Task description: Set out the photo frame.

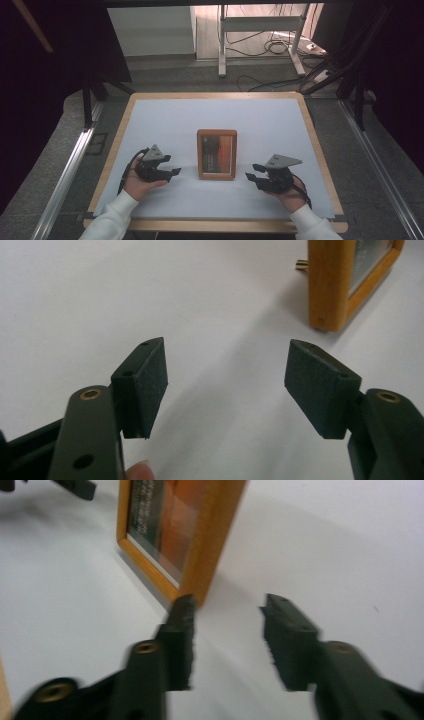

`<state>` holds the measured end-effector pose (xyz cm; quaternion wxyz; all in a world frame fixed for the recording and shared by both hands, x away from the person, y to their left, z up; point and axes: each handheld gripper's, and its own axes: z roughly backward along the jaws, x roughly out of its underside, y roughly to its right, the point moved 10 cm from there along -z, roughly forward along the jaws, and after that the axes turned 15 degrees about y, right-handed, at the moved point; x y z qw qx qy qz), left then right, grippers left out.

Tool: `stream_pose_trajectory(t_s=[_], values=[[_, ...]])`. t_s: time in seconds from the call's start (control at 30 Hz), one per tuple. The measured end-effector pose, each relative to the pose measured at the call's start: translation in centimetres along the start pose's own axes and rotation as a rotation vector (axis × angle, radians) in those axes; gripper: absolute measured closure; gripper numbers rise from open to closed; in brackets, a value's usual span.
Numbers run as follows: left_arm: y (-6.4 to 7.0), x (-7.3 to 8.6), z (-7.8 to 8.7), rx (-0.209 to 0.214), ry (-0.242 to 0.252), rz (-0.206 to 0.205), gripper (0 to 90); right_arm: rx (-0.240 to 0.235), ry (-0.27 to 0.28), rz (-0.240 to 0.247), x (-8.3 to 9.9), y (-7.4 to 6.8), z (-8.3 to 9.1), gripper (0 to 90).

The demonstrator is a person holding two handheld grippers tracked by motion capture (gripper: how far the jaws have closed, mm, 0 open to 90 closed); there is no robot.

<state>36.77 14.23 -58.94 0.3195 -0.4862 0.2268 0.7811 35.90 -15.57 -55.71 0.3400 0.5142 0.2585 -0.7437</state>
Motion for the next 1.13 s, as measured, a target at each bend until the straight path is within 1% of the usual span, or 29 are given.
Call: stream_pose_trajectory(t_s=[0.07,0.1,0.2,0.27,0.33,0.43,0.5,0.63,0.9,1.13], values=[[0.2,0.1,0.2,-0.006,0.007,-0.002,33.3,0.043,0.018,-0.018,0.3,0.8,1.1,39.9],[0.2,0.1,0.3,-0.009,0.009,-0.005,33.3,0.067,0.025,-0.024,0.4,1.2,1.7,37.3],[0.5,0.2,0.5,-0.011,0.012,0.000,32.8,0.117,0.050,-0.057,0.9,2.6,3.2,31.9],[0.6,0.3,0.7,-0.013,0.015,0.002,32.8,0.154,0.044,-0.066,1.6,3.7,3.9,29.5],[0.7,0.4,1.0,-0.016,0.019,0.000,32.7,0.186,0.036,-0.085,2.3,4.7,4.3,28.0],[0.7,0.4,1.2,-0.018,0.025,-0.001,32.4,0.228,0.033,-0.097,2.6,5.9,4.6,25.6],[0.7,0.3,1.1,-0.020,0.029,0.004,32.3,0.236,0.040,-0.108,2.5,6.3,4.7,25.5],[0.7,0.5,1.0,-0.015,0.024,0.006,32.1,0.245,0.032,-0.092,2.8,6.5,4.7,24.8],[0.5,0.4,1.0,-0.017,0.027,0.005,32.0,0.245,0.025,-0.088,2.9,6.5,4.5,23.0],[0.6,0.5,0.9,-0.015,0.023,-0.001,32.0,0.237,0.001,-0.065,3.2,6.2,4.2,21.3]])
